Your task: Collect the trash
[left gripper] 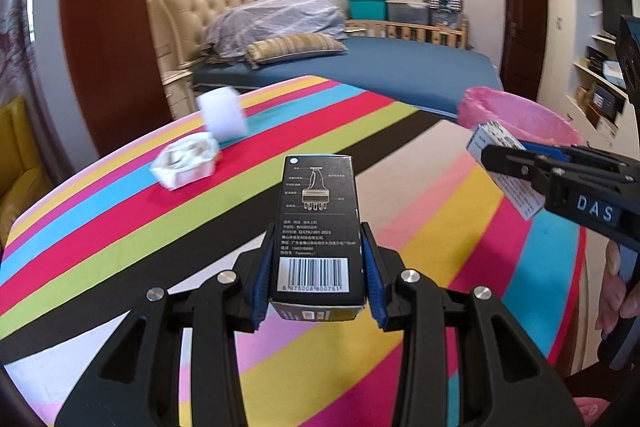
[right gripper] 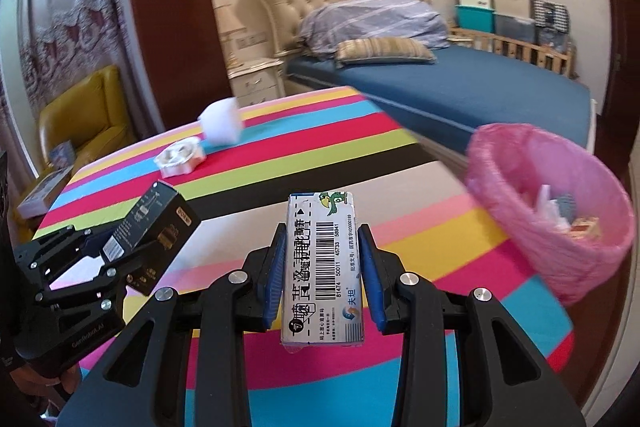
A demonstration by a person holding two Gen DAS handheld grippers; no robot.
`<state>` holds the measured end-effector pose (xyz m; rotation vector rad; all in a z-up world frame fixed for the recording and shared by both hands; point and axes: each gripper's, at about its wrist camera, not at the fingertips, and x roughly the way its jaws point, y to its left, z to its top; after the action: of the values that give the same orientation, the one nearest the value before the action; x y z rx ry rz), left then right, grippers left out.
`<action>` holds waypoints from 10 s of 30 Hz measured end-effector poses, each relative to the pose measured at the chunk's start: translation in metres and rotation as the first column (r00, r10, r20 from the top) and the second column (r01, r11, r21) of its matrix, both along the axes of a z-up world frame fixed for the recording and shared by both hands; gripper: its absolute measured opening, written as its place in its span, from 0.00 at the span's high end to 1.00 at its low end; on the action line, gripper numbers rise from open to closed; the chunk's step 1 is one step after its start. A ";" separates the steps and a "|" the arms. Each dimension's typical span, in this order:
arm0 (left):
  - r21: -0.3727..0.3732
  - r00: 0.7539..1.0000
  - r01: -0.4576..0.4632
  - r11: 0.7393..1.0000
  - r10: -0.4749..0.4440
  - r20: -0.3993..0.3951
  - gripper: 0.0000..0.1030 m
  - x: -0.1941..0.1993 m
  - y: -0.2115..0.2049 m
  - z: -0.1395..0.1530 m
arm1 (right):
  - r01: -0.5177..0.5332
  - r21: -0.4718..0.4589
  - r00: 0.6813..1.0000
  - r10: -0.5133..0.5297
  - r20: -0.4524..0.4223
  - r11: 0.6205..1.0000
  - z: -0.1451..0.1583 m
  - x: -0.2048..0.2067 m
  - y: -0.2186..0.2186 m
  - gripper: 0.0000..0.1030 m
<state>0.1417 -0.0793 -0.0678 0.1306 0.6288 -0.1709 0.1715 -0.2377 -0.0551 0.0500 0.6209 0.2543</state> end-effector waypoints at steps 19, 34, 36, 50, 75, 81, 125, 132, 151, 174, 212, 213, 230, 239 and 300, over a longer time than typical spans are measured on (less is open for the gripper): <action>-0.051 0.949 0.315 0.948 -0.313 0.044 0.63 0.059 -0.136 0.038 | 0.276 0.016 0.958 -0.277 0.072 0.961 0.024 0.014 -0.137 0.66; -0.097 0.910 0.413 0.906 -0.413 0.017 0.63 0.129 -0.234 0.043 | 0.337 0.009 0.939 -0.337 0.075 0.941 0.025 0.056 -0.215 0.66; -0.094 0.906 0.423 0.901 -0.423 0.021 0.62 0.136 -0.245 0.043 | 0.341 0.007 0.937 -0.341 0.071 0.940 0.022 0.061 -0.225 0.66; -0.137 0.933 0.360 0.923 -0.355 0.061 0.22 0.161 -0.263 0.033 | 0.414 0.073 0.904 -0.419 0.087 0.907 0.016 0.062 -0.267 0.40; 0.060 0.992 -0.075 0.995 0.068 0.109 0.05 0.083 -0.014 0.015 | 0.135 0.081 0.991 -0.136 0.015 0.988 0.002 0.069 -0.094 0.31; 0.029 0.980 -0.183 0.983 0.180 0.083 0.05 0.080 0.049 0.011 | 0.029 0.067 1.000 -0.028 -0.014 0.997 -0.001 0.084 -0.028 0.30; -0.029 0.919 -0.385 0.923 0.380 -0.108 0.28 0.136 0.182 -0.002 | -0.224 -0.018 0.971 0.222 -0.089 0.974 -0.013 0.188 0.163 0.22; -0.110 0.887 -0.463 0.880 0.460 -0.051 0.28 0.103 0.211 0.006 | -0.253 -0.049 0.964 0.248 -0.094 0.966 -0.013 0.219 0.209 0.20; -0.118 0.875 -0.483 0.867 0.481 -0.050 0.27 0.104 0.213 0.007 | -0.241 -0.103 0.961 0.222 -0.167 0.965 -0.026 0.269 0.250 0.50; -0.084 0.900 -0.434 0.897 0.435 -0.009 0.27 0.065 0.180 0.006 | -0.308 -0.075 0.949 0.301 -0.095 0.948 -0.012 0.107 0.204 0.50; -0.007 0.995 -0.098 0.995 0.098 0.009 0.27 0.016 0.020 0.006 | -0.003 -0.012 0.999 0.004 0.036 1.000 0.010 0.020 0.004 0.50; -0.007 0.996 -0.092 0.996 0.092 0.008 0.27 0.015 0.019 0.006 | 0.010 -0.009 0.999 -0.009 0.037 1.000 0.010 0.020 -0.003 0.50; -0.022 0.988 0.149 0.989 -0.148 0.033 0.27 0.045 -0.079 0.023 | 0.228 0.006 0.970 -0.228 0.083 0.974 0.019 0.016 -0.131 0.50; -0.053 0.957 0.287 0.957 -0.283 0.062 0.27 0.076 -0.143 0.036 | 0.328 -0.021 0.941 -0.324 0.097 0.944 0.025 0.025 -0.198 0.50; -0.088 0.919 0.280 0.956 -0.241 0.311 0.04 0.031 -0.096 0.139 | 0.466 -0.069 0.872 -0.445 0.207 0.882 0.125 -0.048 -0.160 0.18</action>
<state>0.1723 -0.1757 0.0713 0.1103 0.2947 -0.4428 0.1239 -0.3974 0.0695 0.0580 0.4205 -0.2379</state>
